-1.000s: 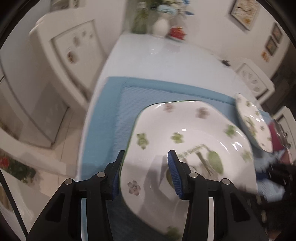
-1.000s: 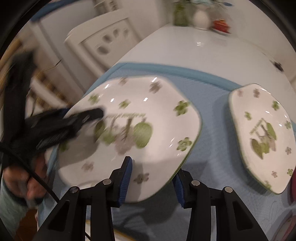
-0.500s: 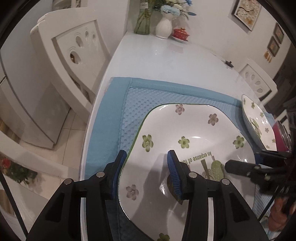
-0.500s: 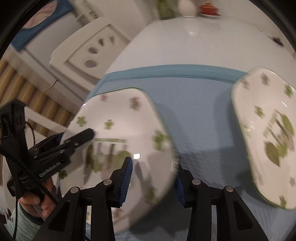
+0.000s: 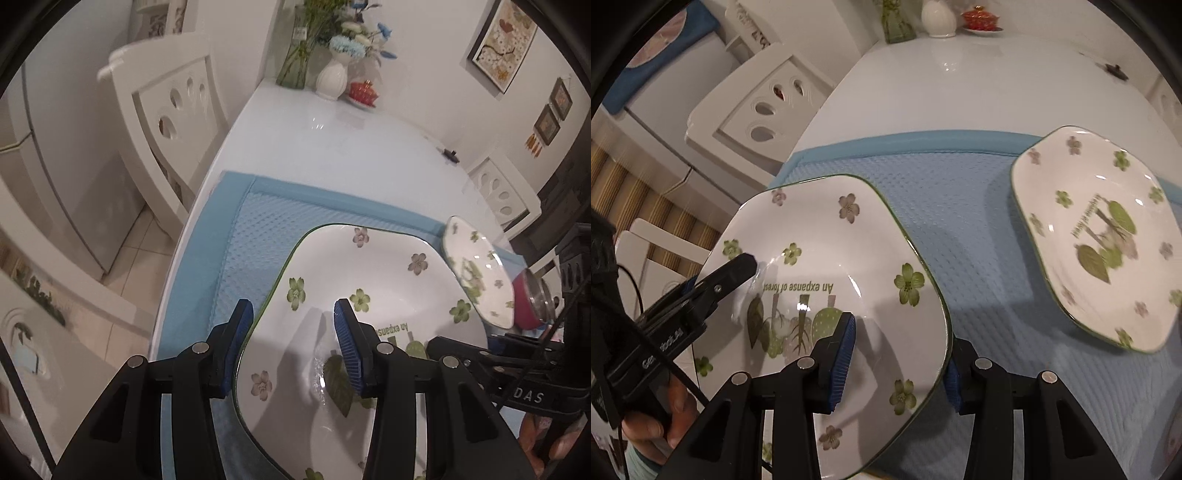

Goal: Organize plates and bowls
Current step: 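Carry the hexagonal plate onto the Sunflower plate and open the right gripper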

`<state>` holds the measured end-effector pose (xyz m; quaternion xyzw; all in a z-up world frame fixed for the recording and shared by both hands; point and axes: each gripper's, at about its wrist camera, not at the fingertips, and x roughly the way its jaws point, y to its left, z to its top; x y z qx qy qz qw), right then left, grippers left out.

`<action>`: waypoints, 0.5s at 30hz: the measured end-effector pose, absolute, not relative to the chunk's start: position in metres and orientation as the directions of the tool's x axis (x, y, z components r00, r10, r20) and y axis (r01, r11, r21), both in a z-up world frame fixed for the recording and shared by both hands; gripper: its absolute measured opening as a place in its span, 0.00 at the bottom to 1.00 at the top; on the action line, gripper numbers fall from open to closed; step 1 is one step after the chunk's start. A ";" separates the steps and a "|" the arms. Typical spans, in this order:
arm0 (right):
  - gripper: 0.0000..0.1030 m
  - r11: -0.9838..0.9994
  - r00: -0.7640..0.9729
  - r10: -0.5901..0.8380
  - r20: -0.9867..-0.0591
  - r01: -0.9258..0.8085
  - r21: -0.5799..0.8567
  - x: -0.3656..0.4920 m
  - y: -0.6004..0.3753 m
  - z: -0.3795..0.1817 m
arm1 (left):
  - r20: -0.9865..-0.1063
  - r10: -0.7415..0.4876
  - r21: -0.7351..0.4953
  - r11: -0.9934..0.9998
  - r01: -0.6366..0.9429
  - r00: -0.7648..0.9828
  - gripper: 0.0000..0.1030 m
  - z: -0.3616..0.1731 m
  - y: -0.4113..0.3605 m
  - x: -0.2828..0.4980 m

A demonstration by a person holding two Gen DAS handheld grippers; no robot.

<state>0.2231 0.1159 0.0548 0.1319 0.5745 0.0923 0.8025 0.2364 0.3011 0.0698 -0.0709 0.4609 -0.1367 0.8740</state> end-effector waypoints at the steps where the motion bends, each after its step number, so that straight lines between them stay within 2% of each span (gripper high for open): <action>1: 0.41 0.947 0.327 0.301 -0.896 0.006 0.320 0.222 0.116 0.058 | -0.784 -0.301 -0.246 0.954 0.173 0.543 0.40 0.076 0.300 0.231; 7: 0.41 0.941 0.342 0.308 -0.888 0.026 0.337 0.188 0.111 0.089 | -0.771 -0.293 -0.240 0.956 0.168 0.566 0.41 0.103 0.296 0.192; 9: 0.41 0.938 0.325 0.314 -0.892 0.039 0.344 0.175 0.110 0.094 | -0.770 -0.295 -0.240 0.956 0.172 0.566 0.44 0.108 0.293 0.179; 15: 0.41 0.931 0.308 0.321 -0.896 0.068 0.357 0.122 0.103 0.105 | -0.781 -0.284 -0.230 0.959 0.168 0.556 0.44 0.114 0.288 0.133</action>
